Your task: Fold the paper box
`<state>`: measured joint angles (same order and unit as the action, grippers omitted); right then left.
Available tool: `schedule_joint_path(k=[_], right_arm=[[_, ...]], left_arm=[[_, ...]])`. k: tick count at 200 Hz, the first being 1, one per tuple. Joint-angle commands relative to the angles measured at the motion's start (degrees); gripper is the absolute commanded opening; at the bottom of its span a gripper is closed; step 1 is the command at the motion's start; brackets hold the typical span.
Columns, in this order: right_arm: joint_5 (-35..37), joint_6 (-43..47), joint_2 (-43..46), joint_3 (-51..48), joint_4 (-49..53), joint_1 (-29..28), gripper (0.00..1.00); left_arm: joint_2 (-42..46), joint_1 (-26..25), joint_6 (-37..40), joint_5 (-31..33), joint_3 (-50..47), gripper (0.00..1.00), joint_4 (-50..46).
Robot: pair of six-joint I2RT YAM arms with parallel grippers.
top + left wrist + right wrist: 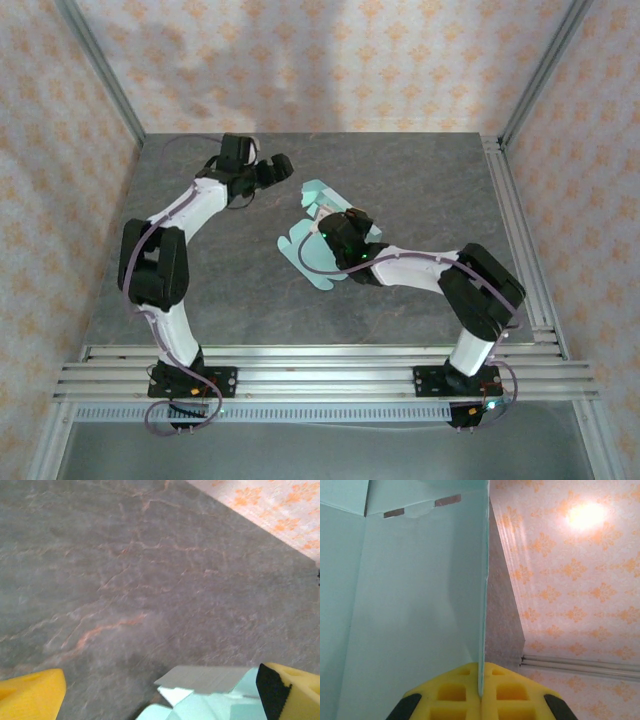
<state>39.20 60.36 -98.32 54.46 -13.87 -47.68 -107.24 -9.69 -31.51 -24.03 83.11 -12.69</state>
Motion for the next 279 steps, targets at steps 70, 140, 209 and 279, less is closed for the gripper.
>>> schedule_joint_path(k=[70,140,209,279], right_arm=[[-3.4,1.8,0.6,-0.9,0.5,-0.4,0.0],[-4.2,1.7,0.2,1.1,2.7,-0.4,0.0],[-4.3,-0.3,0.4,1.1,3.4,-0.4,0.0],[-7.0,-3.3,0.0,1.6,5.4,0.1,0.0]], left_arm=[[-22.2,0.4,11.9,-16.3,31.7,0.87,-24.0],[-32.3,-1.1,15.9,-24.6,44.2,0.67,-34.1],[-27.1,-1.4,17.5,-28.6,34.4,0.6,-27.7],[-22.2,-1.5,19.1,-38.8,23.4,0.67,-16.2]])
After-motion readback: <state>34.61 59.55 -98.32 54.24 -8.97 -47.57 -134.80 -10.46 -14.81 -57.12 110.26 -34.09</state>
